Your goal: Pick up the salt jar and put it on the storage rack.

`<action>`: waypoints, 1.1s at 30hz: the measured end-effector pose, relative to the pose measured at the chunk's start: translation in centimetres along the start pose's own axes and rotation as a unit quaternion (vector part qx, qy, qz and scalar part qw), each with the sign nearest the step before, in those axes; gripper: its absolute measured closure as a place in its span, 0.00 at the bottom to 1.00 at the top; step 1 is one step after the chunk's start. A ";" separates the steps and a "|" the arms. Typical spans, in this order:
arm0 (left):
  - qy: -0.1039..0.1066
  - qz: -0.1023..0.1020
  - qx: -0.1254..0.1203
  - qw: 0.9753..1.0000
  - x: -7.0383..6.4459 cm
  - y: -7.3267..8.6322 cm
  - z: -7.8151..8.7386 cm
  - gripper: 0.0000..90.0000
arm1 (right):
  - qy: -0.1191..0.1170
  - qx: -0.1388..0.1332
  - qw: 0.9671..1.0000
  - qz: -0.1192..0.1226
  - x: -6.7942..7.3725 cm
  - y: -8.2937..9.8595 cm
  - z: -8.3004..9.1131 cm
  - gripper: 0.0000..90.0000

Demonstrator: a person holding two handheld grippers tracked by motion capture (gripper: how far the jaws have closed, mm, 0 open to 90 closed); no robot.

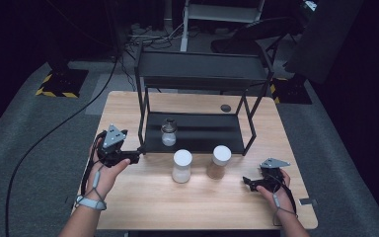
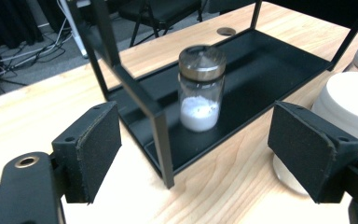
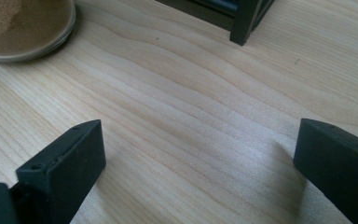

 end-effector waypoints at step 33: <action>-0.016 0.001 0.107 0.994 0.5 6.4 -1.9 0.14 | 0.000 0.001 1.000 0.001 0.0 0.0 0.0 0.02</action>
Point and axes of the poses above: each handheld gripper's, and its own axes: z roughly backward along the jaws, y roughly out of its underside, x roughly to its left, the point moved 3 cm from there along -z, roughly forward along the jaws, and after that the axes turned 4 degrees about z, right-handed, at the moved point
